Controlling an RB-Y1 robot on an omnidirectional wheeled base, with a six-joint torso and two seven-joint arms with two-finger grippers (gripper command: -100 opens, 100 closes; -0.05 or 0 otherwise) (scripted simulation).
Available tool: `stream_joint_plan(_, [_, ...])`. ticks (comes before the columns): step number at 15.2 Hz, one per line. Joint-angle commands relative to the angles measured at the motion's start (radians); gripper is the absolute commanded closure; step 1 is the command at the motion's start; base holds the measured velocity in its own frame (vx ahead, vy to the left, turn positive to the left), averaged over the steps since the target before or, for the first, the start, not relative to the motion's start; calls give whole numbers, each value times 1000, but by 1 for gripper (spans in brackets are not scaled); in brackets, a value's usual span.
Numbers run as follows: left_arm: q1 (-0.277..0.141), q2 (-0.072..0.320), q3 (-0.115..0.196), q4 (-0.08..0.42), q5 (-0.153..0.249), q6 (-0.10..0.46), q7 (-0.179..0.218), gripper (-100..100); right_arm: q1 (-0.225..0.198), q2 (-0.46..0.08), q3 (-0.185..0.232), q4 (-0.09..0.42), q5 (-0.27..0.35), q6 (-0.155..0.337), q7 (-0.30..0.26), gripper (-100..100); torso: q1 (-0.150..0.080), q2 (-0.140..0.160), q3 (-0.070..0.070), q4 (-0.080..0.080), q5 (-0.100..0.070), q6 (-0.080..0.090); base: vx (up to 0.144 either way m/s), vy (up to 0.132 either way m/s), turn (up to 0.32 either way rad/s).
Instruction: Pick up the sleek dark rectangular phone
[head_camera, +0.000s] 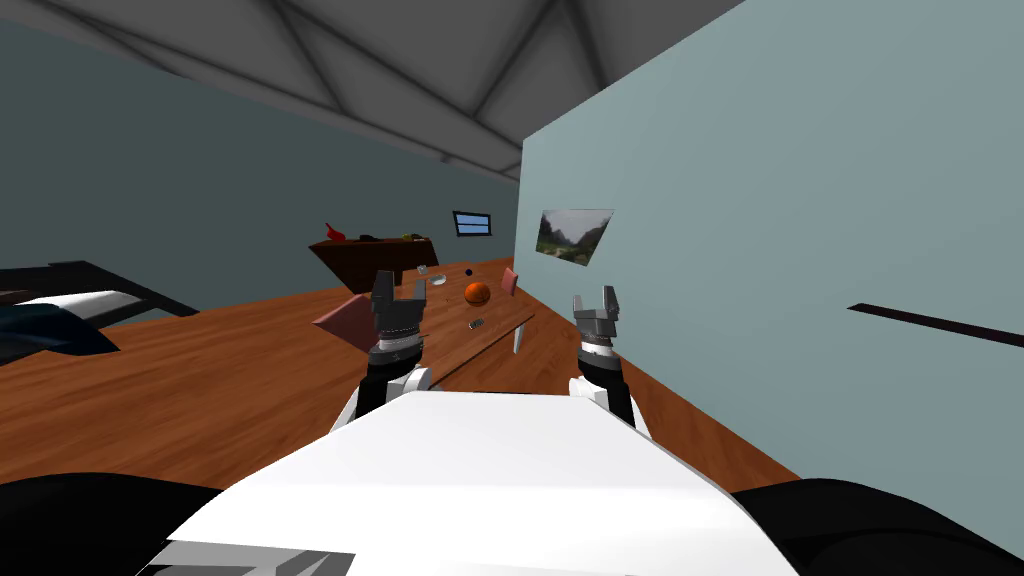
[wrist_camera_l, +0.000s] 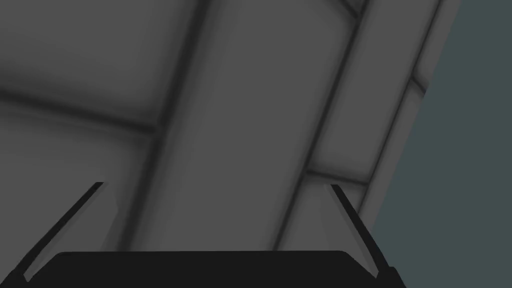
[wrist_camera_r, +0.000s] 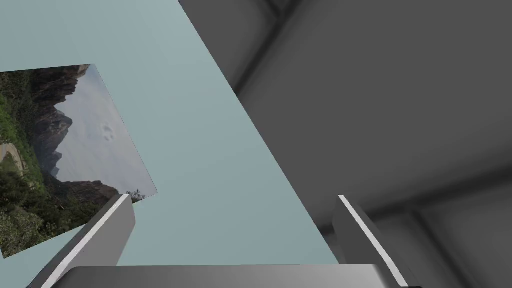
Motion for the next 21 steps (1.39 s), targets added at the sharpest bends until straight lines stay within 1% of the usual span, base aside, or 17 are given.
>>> stream_joint_plan(1, [-1, 31, -1, 11, -10, 0, 3, -100, 0, 0, 0, 0, 0, 0, 0, 0, 0, 0, 0, 0, 0, 0, -31, -33, -29])
stream_joint_plan(3, [-3, 78, -4, 36, -32, 1, 12, -100, 0, 0, 0, 0, 0, 0, 0, 0, -3, 3, 1, 0, -1, 0, -56, -74, -84])
stream_joint_plan(4, [-3, 80, -4, 36, -32, 1, 12, -100, 0, 0, 0, 0, 0, 0, 0, 0, -5, 3, 2, 1, -1, 0, -50, -80, -53])
stream_joint_plan(6, [-7, 133, -9, 75, -67, 1, 24, -100, 0, 0, 0, 0, 0, 0, 0, 0, -5, 3, 2, 1, -1, 0, -22, -73, -82])
stream_joint_plan(7, [-7, 136, -9, 75, -67, 1, 24, -100, 0, 0, 0, 0, 0, 0, 0, 0, -5, 2, 1, 0, -1, 0, -4, -64, -88])
stream_joint_plan(9, [-11, 189, -15, 125, -112, 2, 41, -100, 0, 0, 0, 0, 0, 0, 0, 0, -4, 1, 0, 0, -1, 0, 3, -55, -117])
stream_joint_plan(11, [-14, 226, -19, 155, -138, 2, 50, -100, 0, 0, 0, 0, 0, 0, 0, 0, -4, 0, 0, 0, -1, 0, 20, -48, -108])
stream_joint_plan(12, [-14, 228, -19, 155, -138, 2, 50, -100, 0, 0, 0, 0, 0, 0, 0, 0, -3, -1, -1, 0, -1, 0, 28, -43, -86])
stream_joint_plan(13, [-16, 261, -23, 186, -166, 3, 60, -100, 0, 0, 0, 0, 0, 0, 0, 0, -3, -2, -1, 0, -1, 0, 31, -48, -120])
stream_joint_plan(14, [-16, 261, -23, 186, -166, 3, 60, -100, 0, 0, 0, 0, 0, 0, 0, 0, -3, -2, -1, 0, -1, 0, 32, -40, -100])
stream_joint_plan(15, [-19, 294, -28, 220, -196, 3, 71, -100, 0, 0, 0, 0, 0, 0, 0, 0, -3, -2, -1, -1, -1, 0, 36, -36, -121])
stream_joint_plan(16, [-19, 294, -28, 220, -196, 3, 71, -100, 0, 0, 0, 0, 0, 0, 0, 0, -3, -2, -1, -1, -1, 0, 36, -33, -106])
stream_joint_plan(17, [-22, 328, -33, 250, -228, 4, 83, -100, 0, 0, 0, 0, 0, 0, 0, 0, -2, -2, -1, -1, -1, 0, 41, -41, -131])
stream_joint_plan(18, [-22, 328, -33, 256, -228, 4, 83, -100, 0, 0, 0, 0, 0, 0, 0, 0, -2, -3, -2, -1, 0, 0, 42, -37, -109])
stream_joint_plan(19, [-25, 363, -38, 294, -262, 4, 95, -100, 0, 0, 0, 0, 0, 0, 0, 0, -2, -3, -2, -1, -1, 0, 45, -38, -134])
stream_joint_plan(20, [-25, 363, -38, 294, -262, 4, 95, -100, 0, 0, 0, 0, 0, 0, 0, 0, -2, -3, -2, -1, -1, 0, 44, -34, -115])
stream_joint_plan(21, [-28, 398, -43, 331, -297, 4, 108, -100, 0, 0, 0, 0, 0, 0, 0, 0, -2, -3, -2, -1, -1, 0, 50, -32, -160])
